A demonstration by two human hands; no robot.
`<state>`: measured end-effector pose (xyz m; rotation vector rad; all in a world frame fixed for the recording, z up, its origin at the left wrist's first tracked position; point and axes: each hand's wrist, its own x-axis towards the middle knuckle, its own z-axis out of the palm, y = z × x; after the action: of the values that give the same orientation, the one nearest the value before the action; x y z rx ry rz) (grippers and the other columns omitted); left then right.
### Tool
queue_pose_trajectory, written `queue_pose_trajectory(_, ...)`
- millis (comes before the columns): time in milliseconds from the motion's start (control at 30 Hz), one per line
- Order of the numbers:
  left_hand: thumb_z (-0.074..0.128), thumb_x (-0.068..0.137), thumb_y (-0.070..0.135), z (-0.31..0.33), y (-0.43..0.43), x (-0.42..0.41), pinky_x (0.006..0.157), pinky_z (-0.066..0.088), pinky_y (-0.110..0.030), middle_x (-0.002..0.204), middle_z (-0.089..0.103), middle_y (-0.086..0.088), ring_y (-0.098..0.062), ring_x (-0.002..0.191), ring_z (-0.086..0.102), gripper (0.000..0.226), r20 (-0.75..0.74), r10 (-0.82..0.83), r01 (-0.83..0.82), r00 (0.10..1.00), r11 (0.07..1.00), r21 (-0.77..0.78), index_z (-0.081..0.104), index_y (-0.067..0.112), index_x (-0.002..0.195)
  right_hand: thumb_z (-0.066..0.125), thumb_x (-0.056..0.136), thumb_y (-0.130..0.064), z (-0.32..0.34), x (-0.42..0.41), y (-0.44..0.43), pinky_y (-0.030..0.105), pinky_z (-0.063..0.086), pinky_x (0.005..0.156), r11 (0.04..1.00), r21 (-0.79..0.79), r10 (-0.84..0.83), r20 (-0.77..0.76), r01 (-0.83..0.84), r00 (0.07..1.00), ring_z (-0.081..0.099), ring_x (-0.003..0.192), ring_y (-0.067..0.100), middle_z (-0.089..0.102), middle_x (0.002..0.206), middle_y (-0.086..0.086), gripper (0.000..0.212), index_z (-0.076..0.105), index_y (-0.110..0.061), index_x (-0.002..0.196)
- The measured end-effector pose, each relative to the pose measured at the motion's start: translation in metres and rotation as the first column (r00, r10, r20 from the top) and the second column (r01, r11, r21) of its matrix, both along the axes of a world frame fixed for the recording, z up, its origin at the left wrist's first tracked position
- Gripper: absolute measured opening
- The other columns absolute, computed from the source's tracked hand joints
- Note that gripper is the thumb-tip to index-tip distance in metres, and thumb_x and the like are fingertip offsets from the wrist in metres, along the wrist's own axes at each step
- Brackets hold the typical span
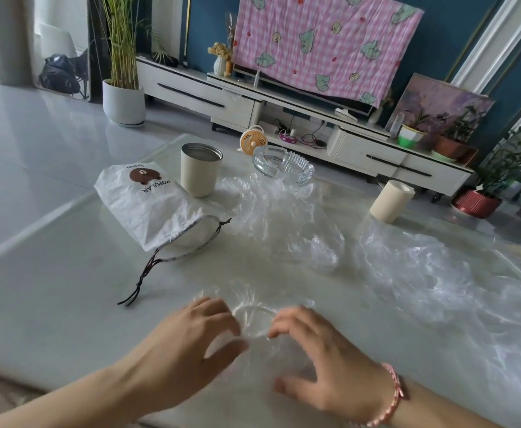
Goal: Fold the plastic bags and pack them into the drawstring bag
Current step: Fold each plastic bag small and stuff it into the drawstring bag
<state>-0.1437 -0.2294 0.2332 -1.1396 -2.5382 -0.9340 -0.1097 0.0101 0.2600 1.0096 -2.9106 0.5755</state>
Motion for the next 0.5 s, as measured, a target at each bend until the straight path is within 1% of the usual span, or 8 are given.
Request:
queue_pose_trajectory(33, 0.041, 0.089, 0.064, -0.006, -0.004, 0.002, 0.075, 0.042, -0.011, 0.09, 0.057, 0.022, 0.002, 0.084, 0.054, 0.036, -0.033, -0.012, 0.011, 0.999, 0.999, -0.036, 0.062, 0.035, 0.092, 0.055, 0.084, -0.05, -0.007, 0.002, 0.003, 0.01, 0.024, 0.1, 0.998, 0.056, 0.018, -0.037, -0.016, 0.999, 0.041, 0.112, 0.001, 0.043, 0.117, -0.011, 0.038, 0.046, -0.028, 0.114)
queue_pose_trajectory(100, 0.043, 0.081, 0.074, -0.011, -0.008, 0.007, 0.078, 0.037, -0.005, 0.095, 0.055, 0.025, 0.007, 0.086, 0.049, 0.044, -0.062, -0.021, 0.015, 0.998, 0.996, -0.092, 0.059, 0.037, 0.099, 0.043, 0.094, -0.045, -0.018, 0.003, 0.005, 0.016, 0.033, 0.094, 0.995, 0.096, 0.024, -0.168, -0.008, 0.986, 0.049, 0.102, 0.007, 0.047, 0.111, -0.009, 0.025, 0.049, -0.024, 0.106)
queue_pose_trajectory(200, 0.041, 0.074, 0.081, -0.01, -0.006, 0.009, 0.077, 0.036, -0.006, 0.096, 0.053, 0.023, 0.006, 0.085, 0.046, 0.058, -0.11, -0.011, -0.002, 0.994, 0.993, -0.116, 0.056, 0.035, 0.106, 0.035, 0.099, -0.032, -0.026, -0.005, -0.002, 0.02, 0.04, 0.081, 0.997, 0.035, -0.056, -0.296, 0.069, 0.954, 0.051, 0.086, 0.01, 0.053, 0.095, -0.007, 0.017, 0.047, -0.024, 0.091)
queue_pose_trajectory(267, 0.044, 0.076, 0.075, -0.012, -0.003, 0.007, 0.075, 0.036, -0.007, 0.094, 0.054, 0.02, 0.003, 0.083, 0.048, 0.052, -0.139, 0.004, -0.017, 0.99, 0.995, -0.099, 0.057, 0.033, 0.103, 0.043, 0.095, -0.033, -0.02, -0.01, -0.009, 0.017, 0.038, 0.076, 0.973, -0.117, -0.217, -0.193, 0.197, 0.957, 0.047, 0.08, 0.002, 0.052, 0.083, -0.013, 0.011, 0.044, -0.03, 0.084)
queue_pose_trajectory(300, 0.047, 0.079, 0.068, -0.014, -0.003, 0.006, 0.074, 0.038, -0.008, 0.094, 0.055, 0.019, 0.001, 0.082, 0.05, 0.043, -0.137, 0.015, -0.024, 0.99, 0.998, -0.063, 0.057, 0.032, 0.101, 0.046, 0.093, -0.034, -0.015, -0.01, -0.012, 0.016, 0.039, 0.073, 0.939, -0.218, -0.288, -0.07, 0.267, 0.955, 0.047, 0.077, -0.001, 0.051, 0.078, -0.016, 0.013, 0.044, -0.031, 0.08)
queue_pose_trajectory(367, 0.048, 0.086, 0.05, -0.017, -0.001, 0.003, 0.071, 0.043, -0.012, 0.094, 0.057, 0.018, -0.003, 0.08, 0.057, 0.023, -0.07, 0.045, -0.043, 0.996, 0.998, 0.034, 0.058, 0.031, 0.095, 0.055, 0.091, -0.039, -0.005, -0.013, -0.013, 0.022, 0.043, 0.073, 0.85, -0.362, -0.312, 0.242, 0.383, 0.919, 0.052, 0.075, 0.003, 0.056, 0.077, -0.011, 0.017, 0.048, -0.027, 0.082)
queue_pose_trajectory(434, 0.041, 0.09, 0.041, -0.015, -0.003, -0.001, 0.065, 0.046, -0.02, 0.09, 0.059, 0.017, -0.008, 0.077, 0.059, 0.019, 0.015, 0.074, -0.075, 0.997, 0.993, 0.095, 0.056, 0.029, 0.093, 0.068, 0.078, -0.043, 0.003, -0.012, -0.011, 0.019, 0.043, 0.075, 0.862, -0.322, -0.267, 0.368, 0.392, 0.89, 0.052, 0.077, 0.002, 0.057, 0.085, -0.008, 0.028, 0.051, -0.025, 0.092)
queue_pose_trajectory(501, 0.036, 0.089, 0.043, -0.013, -0.006, -0.005, 0.063, 0.047, -0.028, 0.085, 0.061, 0.014, -0.012, 0.074, 0.059, 0.023, 0.036, 0.085, -0.088, 0.996, 0.99, 0.108, 0.053, 0.029, 0.093, 0.077, 0.074, -0.035, 0.001, -0.008, -0.008, 0.009, 0.039, 0.075, 0.926, -0.207, -0.244, 0.312, 0.316, 0.918, 0.05, 0.082, -0.003, 0.056, 0.091, -0.011, 0.035, 0.054, -0.027, 0.098)
